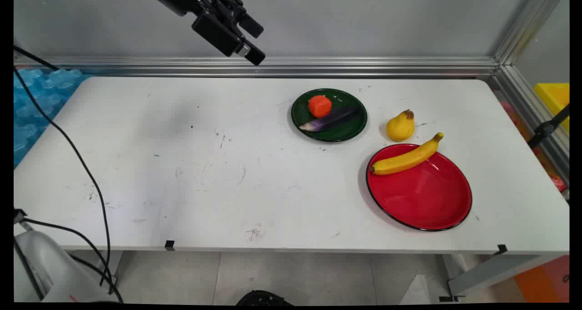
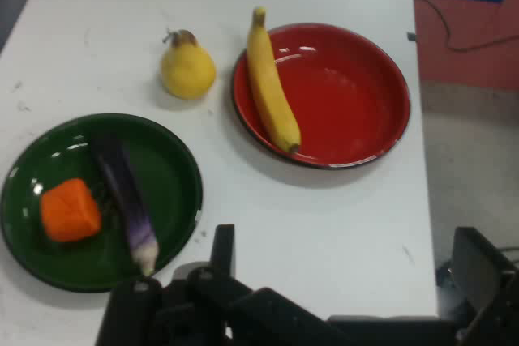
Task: Pick up the mandarin from the green plate
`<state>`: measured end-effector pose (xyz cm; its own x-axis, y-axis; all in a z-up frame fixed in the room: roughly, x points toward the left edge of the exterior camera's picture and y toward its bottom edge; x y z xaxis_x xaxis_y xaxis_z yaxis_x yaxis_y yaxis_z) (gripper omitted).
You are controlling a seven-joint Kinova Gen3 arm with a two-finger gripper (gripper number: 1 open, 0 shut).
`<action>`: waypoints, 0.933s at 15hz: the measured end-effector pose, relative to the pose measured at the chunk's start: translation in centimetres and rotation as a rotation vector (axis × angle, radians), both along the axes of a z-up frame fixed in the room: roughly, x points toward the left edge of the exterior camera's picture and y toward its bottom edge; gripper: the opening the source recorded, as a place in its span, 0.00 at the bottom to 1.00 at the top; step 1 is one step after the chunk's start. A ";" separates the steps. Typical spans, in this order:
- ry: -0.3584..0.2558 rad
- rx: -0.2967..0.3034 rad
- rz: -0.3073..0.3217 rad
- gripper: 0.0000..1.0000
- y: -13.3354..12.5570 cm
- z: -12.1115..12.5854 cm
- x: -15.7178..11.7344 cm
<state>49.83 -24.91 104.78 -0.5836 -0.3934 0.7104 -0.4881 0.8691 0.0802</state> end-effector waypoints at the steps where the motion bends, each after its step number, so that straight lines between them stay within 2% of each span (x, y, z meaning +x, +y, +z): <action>1: -0.001 0.000 0.018 1.00 -0.1 -0.1 0.1; 6: -0.051 -0.006 0.111 1.00 -1.6 -2.2 0.1; 14: -0.133 -0.021 0.252 1.00 -7.5 -8.2 -1.5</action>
